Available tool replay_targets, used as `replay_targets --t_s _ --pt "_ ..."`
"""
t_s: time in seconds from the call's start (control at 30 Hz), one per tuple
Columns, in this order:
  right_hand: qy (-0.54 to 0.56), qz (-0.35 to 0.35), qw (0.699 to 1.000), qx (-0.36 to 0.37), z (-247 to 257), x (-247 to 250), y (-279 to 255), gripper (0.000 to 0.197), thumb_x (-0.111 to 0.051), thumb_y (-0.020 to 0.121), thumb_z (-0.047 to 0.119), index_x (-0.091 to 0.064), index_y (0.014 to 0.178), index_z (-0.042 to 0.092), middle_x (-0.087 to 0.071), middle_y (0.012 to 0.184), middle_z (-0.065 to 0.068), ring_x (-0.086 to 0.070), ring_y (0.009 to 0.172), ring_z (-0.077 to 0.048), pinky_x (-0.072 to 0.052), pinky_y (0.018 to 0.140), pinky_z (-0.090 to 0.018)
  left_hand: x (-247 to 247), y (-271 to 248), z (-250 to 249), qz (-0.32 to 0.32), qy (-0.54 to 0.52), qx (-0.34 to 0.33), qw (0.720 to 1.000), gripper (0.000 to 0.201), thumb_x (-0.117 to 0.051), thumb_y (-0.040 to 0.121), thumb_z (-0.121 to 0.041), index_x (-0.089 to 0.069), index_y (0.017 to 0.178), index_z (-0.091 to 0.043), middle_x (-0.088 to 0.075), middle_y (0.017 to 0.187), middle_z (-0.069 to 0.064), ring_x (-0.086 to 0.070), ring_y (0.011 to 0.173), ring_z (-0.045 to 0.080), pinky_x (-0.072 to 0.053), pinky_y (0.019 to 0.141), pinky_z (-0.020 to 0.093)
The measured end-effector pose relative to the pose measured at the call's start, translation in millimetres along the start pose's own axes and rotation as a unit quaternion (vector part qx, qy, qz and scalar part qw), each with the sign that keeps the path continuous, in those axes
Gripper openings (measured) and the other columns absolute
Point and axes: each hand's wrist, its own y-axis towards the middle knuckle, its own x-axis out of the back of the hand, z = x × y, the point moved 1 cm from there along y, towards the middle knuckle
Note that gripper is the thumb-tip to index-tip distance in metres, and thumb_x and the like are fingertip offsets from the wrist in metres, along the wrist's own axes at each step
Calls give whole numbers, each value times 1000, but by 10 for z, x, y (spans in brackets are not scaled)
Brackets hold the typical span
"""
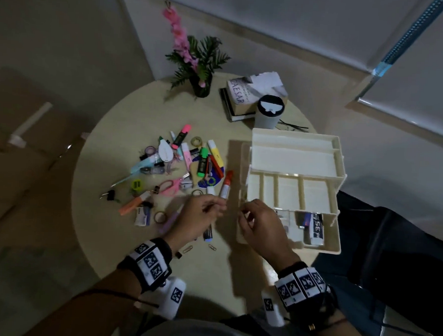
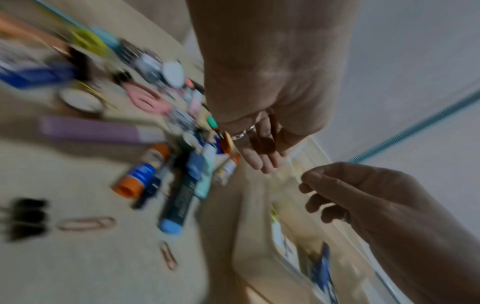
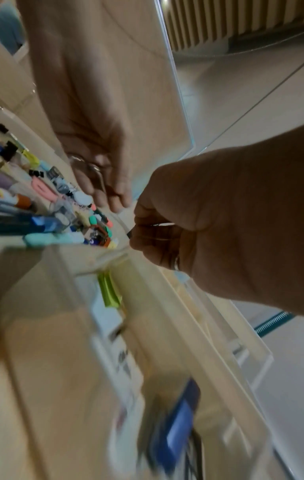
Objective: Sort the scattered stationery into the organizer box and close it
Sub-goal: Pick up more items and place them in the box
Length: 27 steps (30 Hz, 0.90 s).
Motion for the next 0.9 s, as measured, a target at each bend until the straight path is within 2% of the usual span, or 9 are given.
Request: replay_targets --t_s 0.07,0.17,0.23,0.33,0.4,0.57,0.73,0.83,0.9 --pt "16 7 1000 -1 212 -86 268 8 -61 99 22 -66 93 20 -62 86 5 -58 71 -12 -50 62 -32 417 -81 112 -53 9 -13 998 26 -58 101 2 -76 103 -16 -79 99 -3 -75 91 9 -59 83 28" --pt "40 42 996 -62 368 -297 716 3 -64 99 21 -66 102 20 -71 87 1 -67 71 -11 -57 63 -30 950 -211 348 -114 2 -15 993 28 -58 100 4 -76 98 -16 -78 101 -2 -73 91 8 -57 82 27" --pt "36 61 992 -109 427 -455 1011 11 -66 97 24 -67 107 20 -75 88 -4 -73 74 -22 -63 69 -41 1232 -300 525 -139 -17 0 990 29 -58 100 6 -76 96 -16 -79 99 0 -74 89 13 -58 82 30" --pt "-8 42 987 -155 493 -633 1397 24 -68 96 27 -68 111 9 -76 96 -14 -73 86 -34 -59 74 -36 1562 -406 713 -156 -27 9 987 25 -62 99 2 -77 96 -18 -80 100 -6 -76 95 12 -59 87 30" --pt "-31 30 980 -192 500 -754 1574 32 -67 96 33 -66 112 5 -75 99 -17 -73 88 -37 -59 73 -39 1740 -454 803 -159 -8 9 987 22 -64 99 -2 -78 96 -19 -80 99 -11 -74 94 8 -57 83 25" --pt "-69 32 957 -279 272 -1145 1796 65 -60 80 63 -66 112 6 -75 102 -18 -74 88 -39 -64 75 -48 2035 -462 968 -159 8 21 987 21 -68 98 -7 -78 92 -24 -78 90 -10 -74 84 14 -56 78 32" --pt "-46 13 948 -315 383 -1217 1757 64 -77 86 50 -58 120 0 -68 116 -23 -69 104 -44 -59 84 -49 2138 -352 996 -122 23 36 992 17 -68 99 -11 -77 95 -25 -78 94 -14 -71 88 1 -55 75 17" --pt "-3 -2 942 -336 365 -1177 1704 65 -78 72 59 -69 107 5 -74 96 -14 -74 88 -35 -60 69 -40 2112 -241 973 -94 21 31 995 15 -66 100 -8 -77 98 -19 -78 97 -12 -71 91 0 -51 73 11" --pt "37 -16 939 -343 417 -1109 1653 47 -77 79 52 -75 92 7 -74 81 -11 -74 79 -31 -52 61 -32 2061 -150 931 -64 19 22 997 16 -65 100 -6 -77 101 -17 -78 99 -10 -71 94 -2 -51 77 10"
